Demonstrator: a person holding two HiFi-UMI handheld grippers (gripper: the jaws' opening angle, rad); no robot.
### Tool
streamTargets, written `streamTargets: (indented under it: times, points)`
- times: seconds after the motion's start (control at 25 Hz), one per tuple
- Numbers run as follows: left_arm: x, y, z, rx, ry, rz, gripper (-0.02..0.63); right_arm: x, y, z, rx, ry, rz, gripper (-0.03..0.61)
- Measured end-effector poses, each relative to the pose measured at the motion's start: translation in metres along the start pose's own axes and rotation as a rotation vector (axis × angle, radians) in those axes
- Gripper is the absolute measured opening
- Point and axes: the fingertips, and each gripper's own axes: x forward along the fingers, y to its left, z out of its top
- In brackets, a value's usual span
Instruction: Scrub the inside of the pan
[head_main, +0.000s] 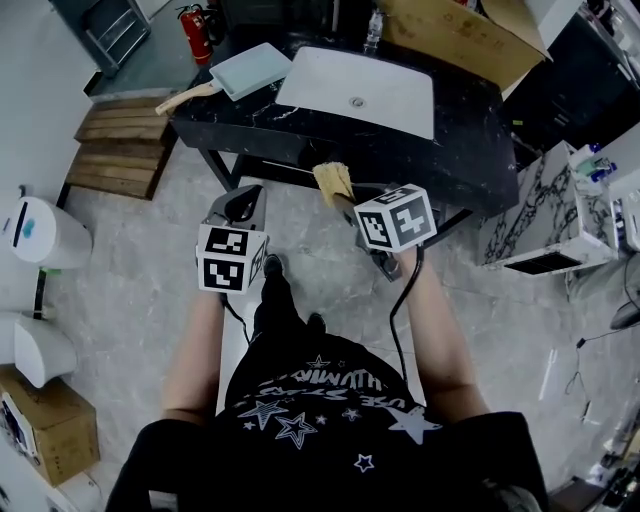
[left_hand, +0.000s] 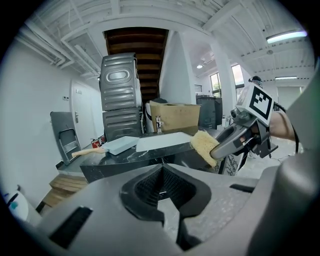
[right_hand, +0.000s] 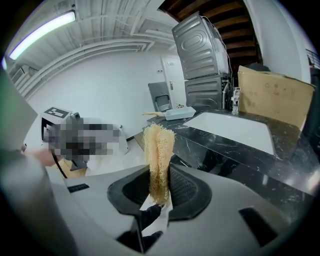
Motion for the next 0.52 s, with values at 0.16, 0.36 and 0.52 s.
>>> streamTargets:
  times: [0.16, 0.36, 0.52]
  points:
    - [-0.004, 0.002, -0.003, -0.029, -0.012, 0.000, 0.008, 0.002, 0.006, 0.001, -0.020, -0.001, 0.002, 0.084]
    - [-0.003, 0.004, -0.007, -0.033, -0.007, -0.011, 0.008, 0.006, 0.009, 0.003, -0.038, 0.002, 0.003, 0.084]
    - [-0.002, 0.006, -0.005, -0.037, -0.031, -0.024, 0.008, 0.011, 0.008, 0.006, -0.041, 0.001, -0.003, 0.084]
